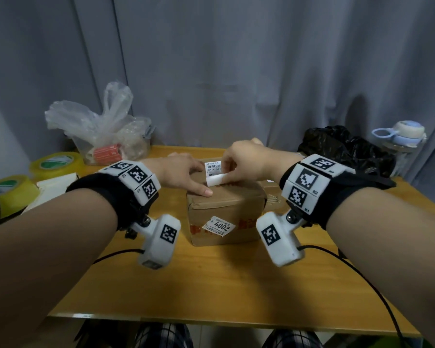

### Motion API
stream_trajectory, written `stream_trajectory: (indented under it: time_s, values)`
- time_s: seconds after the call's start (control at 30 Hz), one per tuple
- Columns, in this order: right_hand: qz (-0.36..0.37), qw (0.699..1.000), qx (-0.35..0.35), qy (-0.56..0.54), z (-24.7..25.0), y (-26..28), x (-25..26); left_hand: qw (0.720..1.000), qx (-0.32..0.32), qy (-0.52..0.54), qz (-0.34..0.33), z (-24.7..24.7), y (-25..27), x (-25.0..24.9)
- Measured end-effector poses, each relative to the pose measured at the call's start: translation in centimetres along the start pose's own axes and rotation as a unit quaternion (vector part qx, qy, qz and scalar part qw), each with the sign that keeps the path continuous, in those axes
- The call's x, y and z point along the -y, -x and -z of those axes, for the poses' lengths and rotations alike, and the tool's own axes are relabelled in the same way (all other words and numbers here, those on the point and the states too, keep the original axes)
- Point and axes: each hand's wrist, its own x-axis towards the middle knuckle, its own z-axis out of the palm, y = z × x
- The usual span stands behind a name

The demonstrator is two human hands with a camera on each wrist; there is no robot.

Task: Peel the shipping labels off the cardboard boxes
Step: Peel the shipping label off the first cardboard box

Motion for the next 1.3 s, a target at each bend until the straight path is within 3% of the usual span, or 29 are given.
stream_trajectory:
  time_s: [0.3, 0.7, 0.93, 1.17, 1.23, 1.3]
  values:
    - [-0.033, 0.997, -0.001, -0.076, 0.7, 0.1, -0.9, 0.999, 0.025, -0.014, 0.015, 0.8, -0.7, -0.5]
    - [-0.029, 0.993, -0.008, -0.113, 0.3, 0.4, -0.6, 1.000, 0.010, 0.020, 0.019, 0.4, -0.6, -0.1]
    - [-0.038, 0.989, -0.077, -0.122, 0.7, -0.1, -1.1, 0.996, -0.017, 0.084, 0.000, 0.6, -0.4, 0.0]
    - [-0.068, 0.987, -0.120, -0.082, 1.1, -1.5, -2.1, 0.995, -0.060, 0.070, 0.030, 1.0, -1.9, 0.8]
    - [-0.066, 0.986, -0.126, -0.088, 1.0, -1.9, -2.4, 0.990, -0.087, 0.112, 0.012, 0.5, -2.3, 0.9]
    - [-0.057, 0.983, -0.137, -0.110, 0.8, -2.1, -2.5, 0.967, -0.121, 0.225, -0.016, -0.1, -2.5, 0.8]
